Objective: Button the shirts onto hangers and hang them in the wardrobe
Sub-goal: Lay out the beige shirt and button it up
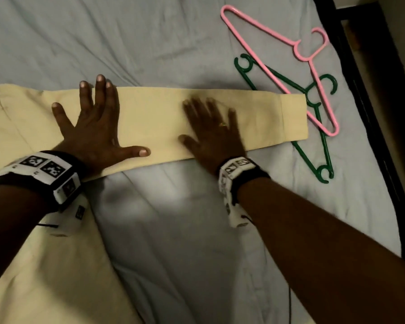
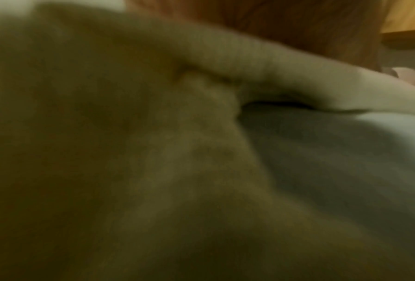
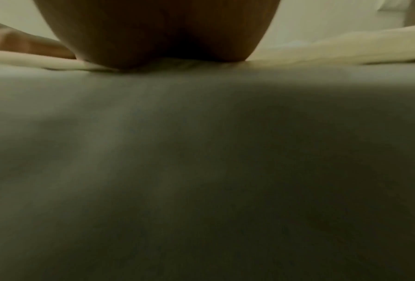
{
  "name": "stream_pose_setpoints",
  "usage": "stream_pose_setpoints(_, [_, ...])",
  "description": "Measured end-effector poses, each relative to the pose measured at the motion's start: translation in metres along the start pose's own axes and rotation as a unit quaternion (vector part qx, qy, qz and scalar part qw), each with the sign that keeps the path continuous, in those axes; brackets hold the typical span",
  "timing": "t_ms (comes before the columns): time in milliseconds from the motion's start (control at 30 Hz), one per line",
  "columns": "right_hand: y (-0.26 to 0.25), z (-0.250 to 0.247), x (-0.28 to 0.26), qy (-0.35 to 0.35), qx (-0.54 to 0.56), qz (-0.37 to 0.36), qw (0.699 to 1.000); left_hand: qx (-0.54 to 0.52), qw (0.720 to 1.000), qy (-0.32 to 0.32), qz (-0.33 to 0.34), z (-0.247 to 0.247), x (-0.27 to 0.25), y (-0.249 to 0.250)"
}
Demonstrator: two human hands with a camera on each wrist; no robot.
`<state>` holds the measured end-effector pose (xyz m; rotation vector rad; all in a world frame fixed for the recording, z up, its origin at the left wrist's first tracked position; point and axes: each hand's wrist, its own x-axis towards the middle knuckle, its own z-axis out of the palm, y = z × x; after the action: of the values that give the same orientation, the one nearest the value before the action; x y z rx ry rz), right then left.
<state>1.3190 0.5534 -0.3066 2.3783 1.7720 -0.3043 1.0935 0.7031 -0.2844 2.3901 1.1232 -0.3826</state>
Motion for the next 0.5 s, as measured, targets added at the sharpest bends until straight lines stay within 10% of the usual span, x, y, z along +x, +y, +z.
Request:
stream_pose_setpoints(233, [0.066,-0.007,-0.021,-0.008,-0.013,0.192,0.981,-0.002,1.0,-0.003,-0.023,0.002,0.006,-0.001])
stream_pose_setpoints(400, [-0.056,-0.012,0.007,-0.01,0.021,-0.027,0.999,0.005,1.0,0.001,-0.029,0.004,0.01,0.0])
stream_pose_setpoints(500, [-0.07,-0.005,0.012,-0.014,0.006,-0.041,0.999,0.016,0.999,-0.01,-0.029,0.002,0.01,-0.003])
